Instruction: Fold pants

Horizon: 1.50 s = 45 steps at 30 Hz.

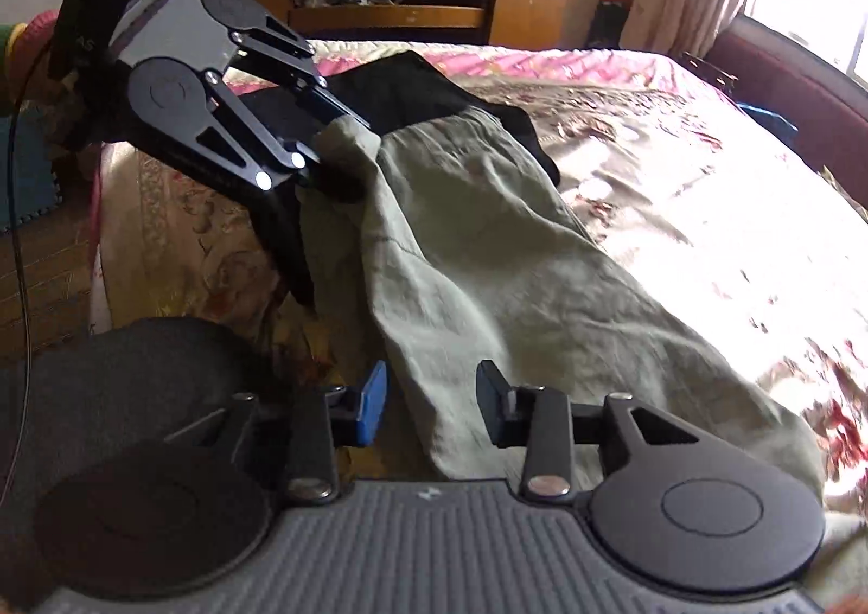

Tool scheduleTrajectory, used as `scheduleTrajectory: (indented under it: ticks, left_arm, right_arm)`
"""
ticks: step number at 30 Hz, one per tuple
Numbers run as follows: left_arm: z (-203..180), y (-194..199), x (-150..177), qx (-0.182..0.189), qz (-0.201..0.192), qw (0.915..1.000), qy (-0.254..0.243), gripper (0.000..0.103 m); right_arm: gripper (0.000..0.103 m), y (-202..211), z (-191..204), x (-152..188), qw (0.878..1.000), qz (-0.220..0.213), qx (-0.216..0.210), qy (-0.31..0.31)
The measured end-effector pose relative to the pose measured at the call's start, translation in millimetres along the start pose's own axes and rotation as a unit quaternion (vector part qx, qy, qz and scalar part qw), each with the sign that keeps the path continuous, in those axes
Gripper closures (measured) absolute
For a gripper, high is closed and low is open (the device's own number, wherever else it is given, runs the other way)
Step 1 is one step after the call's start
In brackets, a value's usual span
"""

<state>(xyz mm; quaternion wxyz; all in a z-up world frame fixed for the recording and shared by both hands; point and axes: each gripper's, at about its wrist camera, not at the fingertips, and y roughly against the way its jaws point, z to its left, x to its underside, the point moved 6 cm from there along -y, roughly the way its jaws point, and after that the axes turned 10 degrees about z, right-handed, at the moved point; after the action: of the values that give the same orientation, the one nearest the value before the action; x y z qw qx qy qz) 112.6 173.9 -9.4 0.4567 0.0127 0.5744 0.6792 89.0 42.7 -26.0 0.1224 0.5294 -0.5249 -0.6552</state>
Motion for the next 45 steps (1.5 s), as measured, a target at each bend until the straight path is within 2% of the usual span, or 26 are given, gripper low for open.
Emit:
scheduleTrajectory:
  ticks: [1,3,4,5,7,9,12,14,17,18,20,25,27,28,29,31,32,34,36,38,40,41,43,44,45]
  left_arm:
    - [-0.9,-1.9,-0.8,-0.006,0.0,0.9999,-0.009,0.047]
    - [3.8,-2.1,-7.3,-0.01,-0.009,0.9999,-0.009,0.052]
    - [8.5,0.4,-12.7,-0.006,-0.02,0.9998,-0.004,0.056]
    - [12.4,2.9,-17.9,-0.005,-0.027,0.9996,-0.002,0.06]
    - [23.0,14.6,-31.5,-0.018,-0.06,0.998,-0.001,0.062]
    - [33.6,29.9,-42.5,-0.028,-0.097,0.9948,0.01,0.068]
    - [40.8,36.2,-38.2,-0.033,-0.111,0.9927,0.036,0.071]
    - [36.5,22.3,-19.3,-0.02,-0.077,0.9956,0.049,0.071]
    - [21.2,5.4,15.1,-0.016,-0.017,0.9988,0.043,0.071]
    - [18.5,7.0,22.7,-0.011,-0.007,0.9986,0.051,0.07]
    - [18.4,19.4,28.9,-0.003,-0.012,0.9975,0.07,0.07]
    - [18.2,39.0,20.4,-0.004,-0.043,0.9966,0.071,0.059]
    - [16.8,37.0,19.1,-0.007,-0.049,0.9964,0.069,0.058]
    - [17.2,35.1,20.4,-0.007,-0.049,0.9962,0.072,0.058]
    - [17.9,33.9,22.8,-0.007,-0.048,0.9959,0.076,0.058]
    - [20.4,34.2,28.0,-0.007,-0.045,0.9952,0.087,0.058]
    - [21.6,36.3,31.7,-0.007,-0.045,0.9949,0.09,0.058]
    - [24.7,42.3,36.8,-0.012,-0.049,0.9944,0.093,0.058]
    - [29.9,49.0,40.6,-0.014,-0.055,0.993,0.103,0.057]
    - [35.8,54.6,43.0,-0.016,-0.061,0.9914,0.115,0.057]
    - [37.9,57.3,43.7,-0.018,-0.063,0.9907,0.119,0.056]
    - [36.8,57.5,43.2,-0.018,-0.065,0.9907,0.119,0.056]
    - [28.7,54.6,38.0,-0.006,-0.071,0.9898,0.123,0.055]
    - [22.0,51.5,33.3,0.006,-0.074,0.9897,0.122,0.054]
    - [14.7,47.6,28.7,0.015,-0.076,0.9899,0.118,0.053]
  right_arm:
    - [0.066,-10.7,3.5,-8.3,1.0,-0.003,0.001,0.009]
    - [0.075,-27.7,4.8,-20.9,1.0,-0.004,0.011,0.016]
    - [0.083,-33.8,1.6,-26.6,1.0,0.003,0.018,0.012]
    - [0.1,-34.9,-4.2,-33.6,1.0,0.007,0.022,-0.005]
    - [0.1,-19.2,-19.1,-44.5,0.999,-0.008,0.025,-0.039]
    - [0.1,17.7,-29.7,-55.2,0.996,-0.052,0.056,-0.052]
    - [0.1,48.5,-25.2,-59.5,0.992,-0.087,0.073,-0.048]
    - [0.1,34.8,-9.4,-49.9,0.995,-0.069,0.07,-0.031]
    - [0.099,-14.3,22.0,-23.4,0.999,-0.001,0.028,-0.016]
    - [0.096,-31.9,35.7,-14.1,0.999,0.019,0.026,0.006]
    - [0.092,-46.5,52.1,-9.1,0.997,0.031,0.043,0.049]
    - [0.087,-40.7,55.0,-26.5,0.997,-0.005,0.054,0.049]
    - [0.077,-43.4,52.1,-37.6,0.997,-0.016,0.066,0.038]
    - [0.075,-44.3,51.7,-41.5,0.997,-0.023,0.068,0.032]
    - [0.076,-45.0,53.6,-45.1,0.997,-0.034,0.068,0.026]
    - [0.087,-45.6,52.4,-54.5,0.996,-0.052,0.076,0.008]
    - [0.101,-44.7,49.2,-60.2,0.996,-0.055,0.071,-0.012]
    - [0.101,-38.3,40.7,-70.9,0.994,-0.07,0.052,-0.063]
    - [0.101,-29.4,34.6,-80.3,0.989,-0.098,0.052,-0.098]
    - [0.1,-32.6,40.7,-84.6,0.989,-0.102,0.043,-0.1]
    - [0.093,-54.9,56.2,-82.7,0.995,-0.064,0.033,-0.072]
    - [0.092,-64.3,62.4,-80.2,0.997,-0.048,0.031,-0.059]
    - [0.092,-67.2,69.2,-75.4,0.997,-0.045,0.055,-0.037]
    - [0.088,-63.6,69.0,-75.3,0.996,-0.05,0.058,-0.035]
    - [0.076,-56.1,65.7,-73.8,0.996,-0.056,0.053,-0.041]
